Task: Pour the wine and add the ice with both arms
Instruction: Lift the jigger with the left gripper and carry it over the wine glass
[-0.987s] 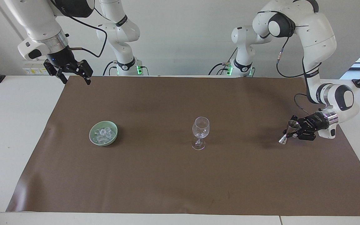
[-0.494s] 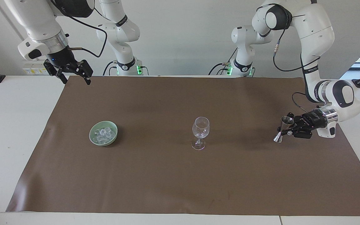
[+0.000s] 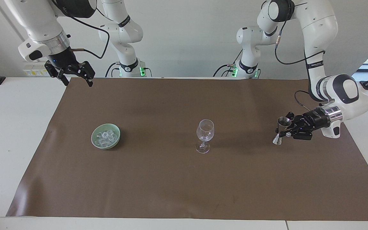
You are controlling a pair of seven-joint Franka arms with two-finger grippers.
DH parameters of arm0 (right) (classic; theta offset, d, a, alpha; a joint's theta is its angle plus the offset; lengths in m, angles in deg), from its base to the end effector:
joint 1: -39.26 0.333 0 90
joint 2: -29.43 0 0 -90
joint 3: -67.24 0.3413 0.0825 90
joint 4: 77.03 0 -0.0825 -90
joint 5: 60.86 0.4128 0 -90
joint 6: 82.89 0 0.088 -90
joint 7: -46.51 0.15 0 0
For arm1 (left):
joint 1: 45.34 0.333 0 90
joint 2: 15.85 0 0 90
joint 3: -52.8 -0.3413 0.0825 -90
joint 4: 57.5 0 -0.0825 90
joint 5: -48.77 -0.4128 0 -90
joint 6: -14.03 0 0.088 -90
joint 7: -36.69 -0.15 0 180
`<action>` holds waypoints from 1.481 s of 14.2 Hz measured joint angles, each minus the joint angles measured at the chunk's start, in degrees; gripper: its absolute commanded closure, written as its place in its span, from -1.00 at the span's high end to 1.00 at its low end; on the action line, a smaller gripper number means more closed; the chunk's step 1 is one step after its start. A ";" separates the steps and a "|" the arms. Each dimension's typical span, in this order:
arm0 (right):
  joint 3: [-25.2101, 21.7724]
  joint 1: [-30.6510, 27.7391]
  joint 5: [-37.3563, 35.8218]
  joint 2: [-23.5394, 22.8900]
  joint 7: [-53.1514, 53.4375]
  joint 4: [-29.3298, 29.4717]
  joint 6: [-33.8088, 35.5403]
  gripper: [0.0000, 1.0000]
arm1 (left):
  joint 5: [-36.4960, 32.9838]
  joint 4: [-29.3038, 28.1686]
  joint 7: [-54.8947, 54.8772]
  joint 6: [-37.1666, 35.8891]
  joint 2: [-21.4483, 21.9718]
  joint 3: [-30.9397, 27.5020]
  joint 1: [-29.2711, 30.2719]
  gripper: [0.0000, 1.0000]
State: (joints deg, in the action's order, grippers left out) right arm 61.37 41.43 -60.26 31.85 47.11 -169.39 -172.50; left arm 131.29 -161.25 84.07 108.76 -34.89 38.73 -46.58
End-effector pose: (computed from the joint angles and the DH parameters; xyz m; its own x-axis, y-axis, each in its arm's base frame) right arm 0.5668 -0.0362 0.6098 0.9972 -0.0748 -0.0061 -0.0749 -0.9971 -0.0147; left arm 0.6707 -0.0064 0.3994 0.1333 0.2614 -0.9560 0.9698 0.1643 0.1802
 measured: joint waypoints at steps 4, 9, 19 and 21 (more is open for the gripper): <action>0.00 0.00 0.00 0.00 0.00 0.00 0.00 1.00 | -2.71 -0.17 5.64 7.41 3.76 5.82 -0.02 -1.00; 0.00 0.00 0.00 0.00 0.00 0.00 0.00 1.00 | -5.92 -1.85 11.00 18.06 8.02 14.43 -0.06 -1.00; 0.00 0.00 0.00 0.00 0.00 0.00 0.00 1.00 | -8.80 -7.62 13.25 38.19 12.85 27.34 -0.68 -1.00; 0.00 0.00 0.00 0.00 0.00 0.00 0.00 1.00 | -10.91 -7.99 13.29 41.26 12.93 29.40 -0.72 -1.00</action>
State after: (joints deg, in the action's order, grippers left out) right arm 61.37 41.43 -60.26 31.85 47.11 -169.39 -172.50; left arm 120.38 -169.24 97.36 150.02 -21.96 68.12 -47.30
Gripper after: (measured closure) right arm 0.000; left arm 0.793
